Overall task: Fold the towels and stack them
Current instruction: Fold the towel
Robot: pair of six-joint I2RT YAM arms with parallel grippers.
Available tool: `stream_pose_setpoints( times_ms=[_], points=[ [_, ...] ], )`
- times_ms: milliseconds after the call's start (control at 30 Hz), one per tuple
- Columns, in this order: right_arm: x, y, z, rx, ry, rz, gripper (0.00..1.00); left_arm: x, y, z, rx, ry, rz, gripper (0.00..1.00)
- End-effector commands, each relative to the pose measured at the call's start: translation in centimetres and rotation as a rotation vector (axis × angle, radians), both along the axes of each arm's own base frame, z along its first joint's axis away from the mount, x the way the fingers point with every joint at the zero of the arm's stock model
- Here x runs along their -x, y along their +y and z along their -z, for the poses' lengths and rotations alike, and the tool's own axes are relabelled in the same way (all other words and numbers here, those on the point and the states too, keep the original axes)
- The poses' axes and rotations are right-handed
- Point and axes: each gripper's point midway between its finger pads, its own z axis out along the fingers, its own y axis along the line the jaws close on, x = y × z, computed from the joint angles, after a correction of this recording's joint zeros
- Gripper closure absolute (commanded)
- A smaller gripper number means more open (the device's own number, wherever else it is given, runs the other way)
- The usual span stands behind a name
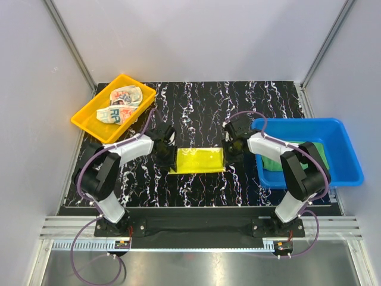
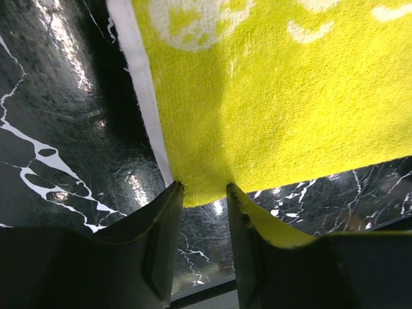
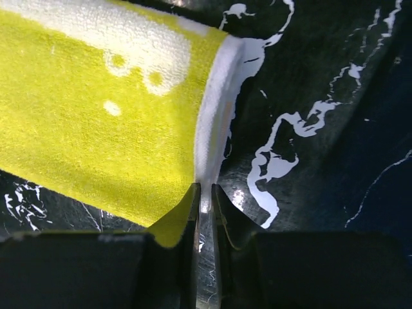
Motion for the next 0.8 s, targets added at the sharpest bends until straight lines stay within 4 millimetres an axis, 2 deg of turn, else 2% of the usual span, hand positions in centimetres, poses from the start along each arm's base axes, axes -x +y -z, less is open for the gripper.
stream_pose_setpoints(
  times_ms=[0,100,133,233,300,333,367,433,467,533,567,667,767],
  points=[
    [-2.2,-0.1,-1.8,0.027,-0.089,0.052,0.82,-2.0,-1.5,-2.7,0.07,-0.054,-0.071,0.59],
    [-2.7,0.2,-3.9,0.018,-0.113,0.057,0.81,-3.2,-1.1,-5.2,0.066,-0.1,-0.086,0.55],
    [-2.8,0.2,-4.3,0.015,-0.113,0.059,0.8,-4.4,-1.3,-6.8,0.077,-0.137,-0.089,0.53],
    [-3.1,0.4,-5.4,0.017,-0.104,0.069,0.78,-6.0,-1.5,-8.2,0.108,-0.176,-0.095,0.51],
    [-3.8,0.9,-5.7,0.004,-0.116,0.083,0.78,-6.6,-1.7,-7.4,0.13,-0.158,-0.103,0.51],
    [-4.2,1.1,-5.7,-0.002,-0.123,0.087,0.78,-7.1,-2.5,-7.4,0.178,-0.162,-0.095,0.51],
    [-4.7,1.3,-5.4,0.0,-0.12,0.09,0.78,-6.9,-2.6,-6.2,0.181,-0.138,-0.096,0.51],
    [-6.0,1.6,-5.0,0.001,-0.156,0.096,0.78,-7.2,-2.6,-5.2,0.183,-0.128,-0.113,0.51],
    [-6.4,1.4,-3.9,0.027,-0.155,0.097,0.78,-7.6,-2.6,-4.3,0.178,-0.123,-0.12,0.51],
    [-7.7,0.8,-2.9,0.074,-0.194,0.109,0.78,-7.9,-1.9,-3.1,0.156,-0.107,-0.15,0.51],
    [-7.9,0.3,-1.9,0.103,-0.19,0.102,0.78,-7.9,-1.5,-2.3,0.137,-0.09,-0.162,0.51],
    [-8.3,-0.2,-0.5,0.144,-0.176,0.083,0.78,-8.1,-0.1,-1.0,0.089,-0.071,-0.206,0.51],
    [-8.6,-0.3,-0.7,0.153,-0.187,0.072,0.78,-8.1,0.6,-1.2,0.081,-0.061,-0.238,0.51]
  ],
)
